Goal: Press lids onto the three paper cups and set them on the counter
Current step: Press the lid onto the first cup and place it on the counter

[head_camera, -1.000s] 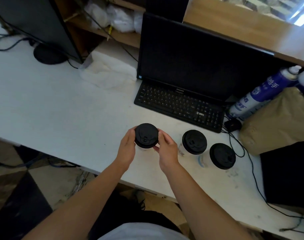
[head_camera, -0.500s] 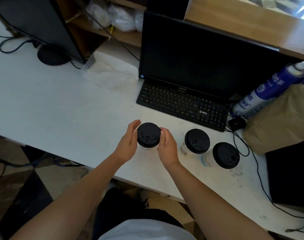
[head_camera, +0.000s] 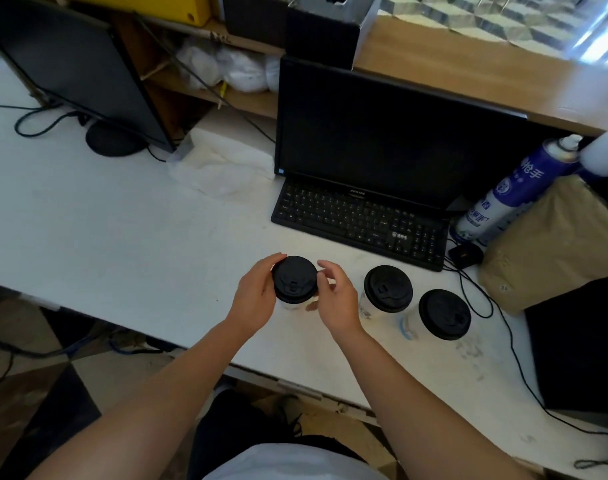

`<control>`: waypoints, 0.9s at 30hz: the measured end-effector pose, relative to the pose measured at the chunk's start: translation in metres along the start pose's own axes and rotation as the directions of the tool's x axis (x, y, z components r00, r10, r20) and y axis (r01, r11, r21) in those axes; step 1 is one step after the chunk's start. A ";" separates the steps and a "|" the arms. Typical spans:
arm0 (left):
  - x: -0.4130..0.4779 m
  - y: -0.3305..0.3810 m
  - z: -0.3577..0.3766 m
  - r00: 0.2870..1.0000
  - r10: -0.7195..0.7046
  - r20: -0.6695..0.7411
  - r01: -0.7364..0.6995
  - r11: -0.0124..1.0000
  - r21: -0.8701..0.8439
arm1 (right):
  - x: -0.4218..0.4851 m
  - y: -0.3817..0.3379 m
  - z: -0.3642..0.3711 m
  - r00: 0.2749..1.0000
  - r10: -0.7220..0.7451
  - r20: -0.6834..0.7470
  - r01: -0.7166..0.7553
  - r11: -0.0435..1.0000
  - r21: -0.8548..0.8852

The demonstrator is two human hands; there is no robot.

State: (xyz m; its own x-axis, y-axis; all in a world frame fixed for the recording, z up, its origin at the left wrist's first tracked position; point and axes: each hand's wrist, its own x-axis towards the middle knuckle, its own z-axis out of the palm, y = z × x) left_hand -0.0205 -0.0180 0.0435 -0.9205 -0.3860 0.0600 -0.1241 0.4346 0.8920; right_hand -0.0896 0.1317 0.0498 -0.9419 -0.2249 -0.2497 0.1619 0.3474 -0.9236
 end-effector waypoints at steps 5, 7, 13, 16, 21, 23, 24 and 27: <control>-0.005 0.004 0.003 0.972 -0.207 -0.115 0.195 0.975 -0.109 | -0.008 0.003 0.000 0.991 0.132 0.020 -0.133 0.966 0.221; -0.003 0.005 0.001 0.954 -0.276 -0.116 0.261 0.957 -0.129 | -0.010 0.004 0.002 0.990 0.127 0.056 -0.137 0.966 0.219; -0.002 0.007 0.001 0.922 -0.386 -0.032 0.376 0.912 -0.167 | -0.011 0.002 0.006 0.975 0.188 0.119 -0.213 0.945 0.250; -0.006 0.005 0.004 0.918 -0.393 -0.046 0.382 0.910 -0.164 | -0.015 0.003 0.010 0.971 0.218 0.101 -0.236 0.943 0.232; -0.012 0.005 0.010 0.924 -0.376 -0.061 0.368 0.922 -0.118 | -0.021 0.009 0.018 0.968 0.251 0.026 -0.252 0.966 0.054; -0.013 0.005 0.010 0.933 -0.356 -0.051 0.352 0.933 -0.070 | -0.024 0.011 0.019 0.985 0.175 -0.014 -0.175 0.984 -0.045; -0.013 0.005 0.009 0.938 -0.344 -0.042 0.342 0.938 -0.055 | -0.024 0.010 0.020 0.991 0.126 -0.035 -0.129 0.986 -0.104; -0.011 0.003 0.003 0.949 -0.316 0.005 0.315 0.946 -0.069 | -0.021 0.005 0.019 0.998 0.028 -0.050 -0.039 0.974 -0.224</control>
State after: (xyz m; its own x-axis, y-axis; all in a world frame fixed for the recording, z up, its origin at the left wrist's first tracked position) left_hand -0.0125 -0.0097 0.0443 -0.8359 -0.4998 -0.2268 -0.3822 0.2335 0.8941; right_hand -0.0631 0.1206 0.0453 -0.9505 -0.1687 -0.2609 0.1286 0.5508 -0.8247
